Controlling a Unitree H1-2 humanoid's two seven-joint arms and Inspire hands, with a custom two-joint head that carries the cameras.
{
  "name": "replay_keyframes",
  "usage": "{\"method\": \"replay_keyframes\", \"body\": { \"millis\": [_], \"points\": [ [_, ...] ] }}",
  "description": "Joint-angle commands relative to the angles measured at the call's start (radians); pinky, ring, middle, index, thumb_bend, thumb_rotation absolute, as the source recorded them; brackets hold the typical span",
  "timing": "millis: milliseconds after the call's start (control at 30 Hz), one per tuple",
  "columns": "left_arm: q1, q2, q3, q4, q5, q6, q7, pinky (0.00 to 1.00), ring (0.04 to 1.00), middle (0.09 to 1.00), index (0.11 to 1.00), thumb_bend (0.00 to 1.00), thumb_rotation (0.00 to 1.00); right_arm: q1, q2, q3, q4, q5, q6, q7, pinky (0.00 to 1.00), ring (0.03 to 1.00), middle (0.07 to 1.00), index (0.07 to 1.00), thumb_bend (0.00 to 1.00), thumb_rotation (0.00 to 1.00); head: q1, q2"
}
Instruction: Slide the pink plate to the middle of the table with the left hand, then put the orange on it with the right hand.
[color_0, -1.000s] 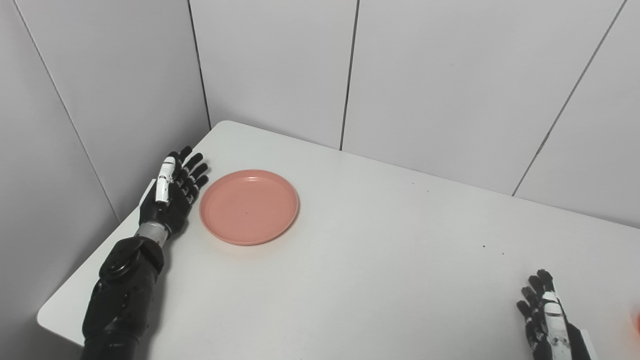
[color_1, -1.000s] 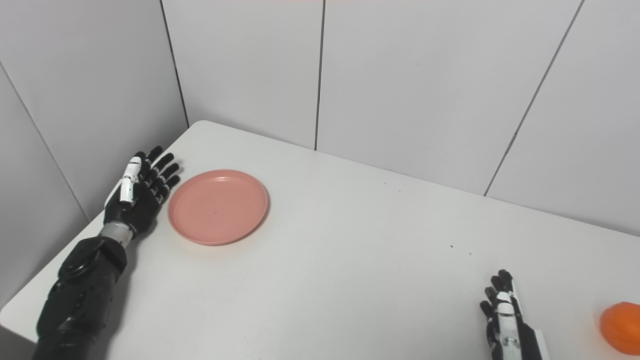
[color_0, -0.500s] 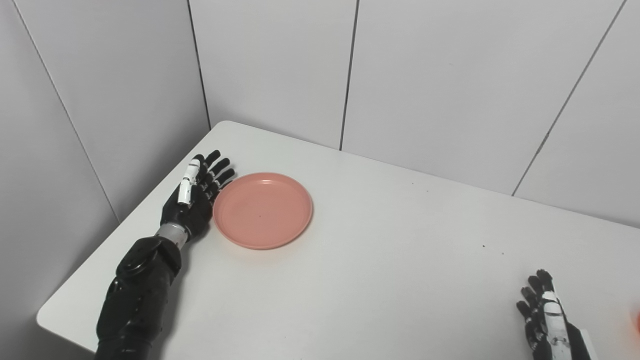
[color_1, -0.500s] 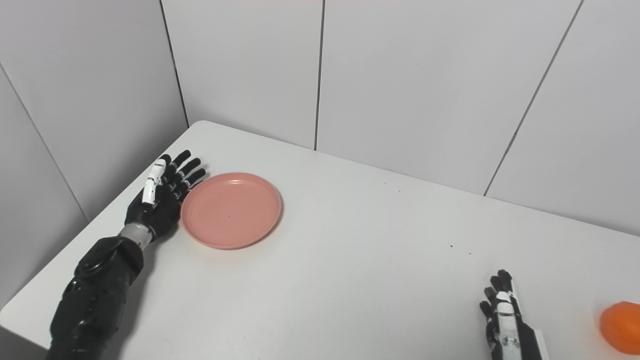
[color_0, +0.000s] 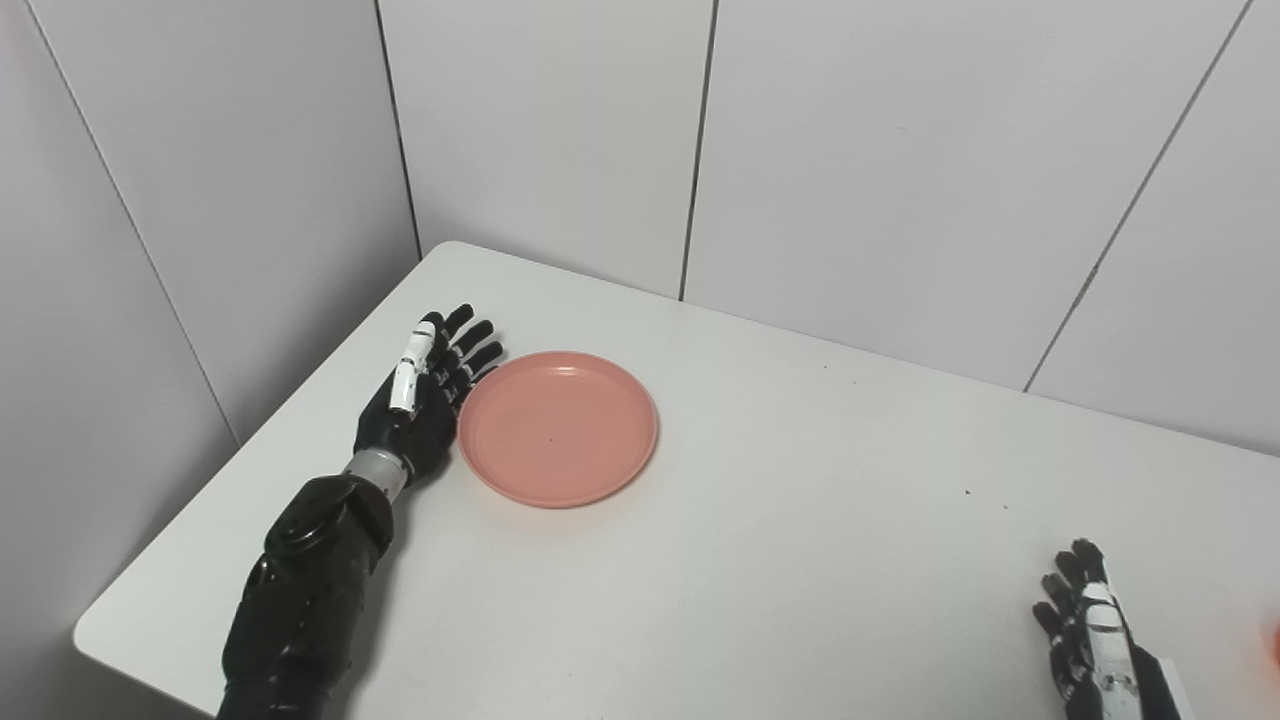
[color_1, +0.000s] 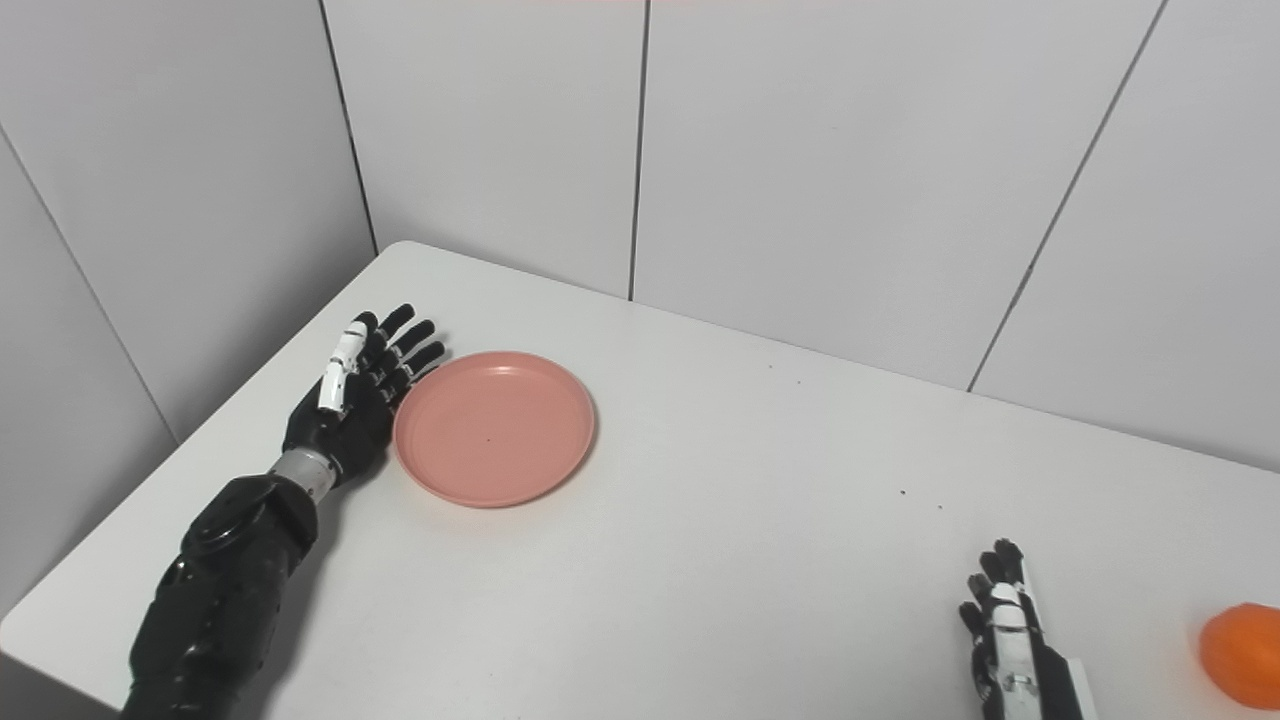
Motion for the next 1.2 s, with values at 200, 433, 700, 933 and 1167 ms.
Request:
{"method": "replay_keyframes", "body": {
  "millis": [200, 433, 700, 933, 1167],
  "points": [
    [-0.016, -0.03, -0.038, -0.001, 0.01, 0.035, -0.007, 0.93, 0.923, 0.928, 0.92, 0.32, 1.0, 0.006, 0.001, 0.005, -0.011, -0.014, 0.018, -0.003, 1.0, 1.0, 1.0, 1.0, 0.07, 1.0, -0.002, 0.009],
    [-0.023, -0.056, -0.058, -0.029, 0.015, 0.065, 0.018, 0.93, 0.925, 0.932, 0.928, 0.32, 1.0, 0.005, 0.005, 0.006, -0.01, -0.018, 0.021, -0.001, 1.0, 1.0, 1.0, 1.0, 0.07, 1.0, -0.016, 0.02],
    [-0.026, -0.085, -0.089, -0.046, 0.033, 0.087, 0.039, 0.93, 0.92, 0.928, 0.929, 0.33, 1.0, 0.006, 0.003, 0.006, -0.005, -0.026, 0.008, -0.001, 1.0, 1.0, 1.0, 1.0, 0.08, 1.0, -0.03, 0.03],
    [-0.041, -0.109, -0.104, -0.047, 0.038, 0.109, 0.051, 0.91, 0.908, 0.916, 0.919, 0.33, 1.0, 0.004, 0.002, 0.005, 0.017, -0.035, -0.02, 0.002, 1.0, 1.0, 1.0, 1.0, 0.1, 1.0, -0.041, 0.033],
    [-0.042, -0.118, -0.125, -0.04, 0.039, 0.084, 0.021, 0.93, 0.92, 0.925, 0.927, 0.32, 1.0, 0.004, 0.006, 0.007, 0.014, -0.033, -0.016, 0.003, 1.0, 1.0, 1.0, 1.0, 0.11, 1.0, -0.056, 0.045]
  ]
}}
